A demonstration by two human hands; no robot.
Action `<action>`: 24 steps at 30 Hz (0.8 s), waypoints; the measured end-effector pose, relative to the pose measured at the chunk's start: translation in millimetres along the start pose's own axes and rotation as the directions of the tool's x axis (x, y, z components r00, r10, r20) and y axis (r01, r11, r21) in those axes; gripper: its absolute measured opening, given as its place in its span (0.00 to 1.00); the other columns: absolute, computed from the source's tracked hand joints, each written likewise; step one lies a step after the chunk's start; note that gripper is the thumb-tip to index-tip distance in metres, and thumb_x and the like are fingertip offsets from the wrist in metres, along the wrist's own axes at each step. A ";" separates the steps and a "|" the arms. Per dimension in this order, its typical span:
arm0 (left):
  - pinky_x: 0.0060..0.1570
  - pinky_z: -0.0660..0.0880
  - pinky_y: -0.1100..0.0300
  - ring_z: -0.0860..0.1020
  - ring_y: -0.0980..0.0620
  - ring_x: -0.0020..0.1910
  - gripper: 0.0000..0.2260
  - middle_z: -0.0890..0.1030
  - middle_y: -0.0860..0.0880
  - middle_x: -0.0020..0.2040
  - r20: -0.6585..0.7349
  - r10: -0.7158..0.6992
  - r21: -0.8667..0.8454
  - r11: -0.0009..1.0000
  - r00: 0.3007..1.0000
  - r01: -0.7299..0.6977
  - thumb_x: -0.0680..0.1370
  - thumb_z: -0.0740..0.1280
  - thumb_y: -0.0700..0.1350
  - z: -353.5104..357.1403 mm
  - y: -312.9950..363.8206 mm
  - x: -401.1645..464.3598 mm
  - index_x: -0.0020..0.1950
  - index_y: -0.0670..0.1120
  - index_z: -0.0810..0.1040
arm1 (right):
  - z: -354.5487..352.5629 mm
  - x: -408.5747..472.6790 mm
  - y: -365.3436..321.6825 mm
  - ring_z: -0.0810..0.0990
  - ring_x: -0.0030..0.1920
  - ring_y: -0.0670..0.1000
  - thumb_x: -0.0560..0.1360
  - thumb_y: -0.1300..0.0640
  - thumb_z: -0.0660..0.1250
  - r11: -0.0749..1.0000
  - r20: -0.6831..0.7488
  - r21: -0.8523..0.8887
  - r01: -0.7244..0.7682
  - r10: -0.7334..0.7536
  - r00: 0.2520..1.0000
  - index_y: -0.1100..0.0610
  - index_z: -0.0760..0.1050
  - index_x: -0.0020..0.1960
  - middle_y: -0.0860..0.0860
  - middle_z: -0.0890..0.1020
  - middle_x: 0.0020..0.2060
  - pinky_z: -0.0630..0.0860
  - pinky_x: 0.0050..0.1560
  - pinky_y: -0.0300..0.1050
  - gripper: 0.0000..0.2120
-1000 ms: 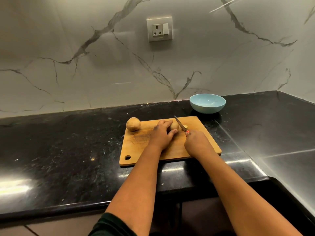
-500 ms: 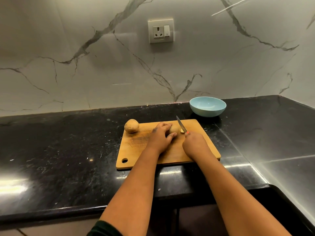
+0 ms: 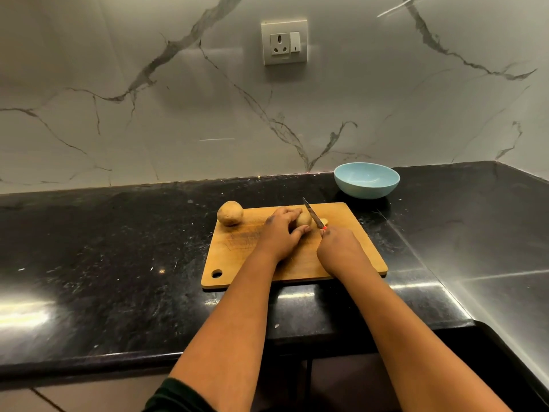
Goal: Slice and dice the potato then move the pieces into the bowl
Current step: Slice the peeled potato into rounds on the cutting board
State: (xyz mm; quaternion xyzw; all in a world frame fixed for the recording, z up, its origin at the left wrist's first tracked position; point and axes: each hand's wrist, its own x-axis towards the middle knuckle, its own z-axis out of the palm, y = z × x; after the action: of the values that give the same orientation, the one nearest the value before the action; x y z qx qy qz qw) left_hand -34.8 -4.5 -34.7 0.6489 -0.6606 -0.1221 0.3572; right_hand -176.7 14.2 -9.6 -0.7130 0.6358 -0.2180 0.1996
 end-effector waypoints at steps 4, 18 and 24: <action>0.65 0.73 0.53 0.72 0.49 0.65 0.23 0.72 0.50 0.70 0.014 -0.003 -0.006 1.000 1.000 0.003 0.79 0.69 0.49 -1.0 -2.2 2.6 0.73 0.47 0.72 | 1.3 2.9 2.9 0.73 0.43 0.50 0.82 0.59 0.56 0.999 0.029 0.020 -0.030 0.030 0.999 0.59 0.75 0.58 0.56 0.79 0.54 0.70 0.43 0.42 0.11; 0.64 0.73 0.53 0.74 0.49 0.63 0.24 0.74 0.48 0.68 0.049 0.017 0.012 1.000 0.999 -0.018 0.77 0.71 0.49 -2.0 -5.8 11.1 0.72 0.47 0.73 | -6.5 5.7 -17.5 0.77 0.58 0.57 0.81 0.62 0.55 0.991 0.142 -0.123 -0.050 0.067 0.988 0.62 0.74 0.61 0.58 0.77 0.59 0.73 0.49 0.45 0.14; 0.64 0.73 0.51 0.74 0.48 0.63 0.23 0.74 0.48 0.67 0.053 0.001 0.030 1.000 0.999 -0.002 0.78 0.69 0.48 -4.2 -2.1 8.6 0.72 0.46 0.73 | -20.9 5.9 -37.0 0.75 0.60 0.57 0.77 0.63 0.65 0.958 0.267 -0.281 0.057 0.021 0.964 0.61 0.74 0.66 0.57 0.74 0.62 0.74 0.57 0.47 0.17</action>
State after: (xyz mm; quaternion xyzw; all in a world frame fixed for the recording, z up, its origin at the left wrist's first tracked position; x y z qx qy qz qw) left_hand -29.7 -11.6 -30.3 0.6503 -0.6720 -0.1289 0.3299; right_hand -157.6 12.4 28.9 -0.7631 0.6212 -0.0275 0.1759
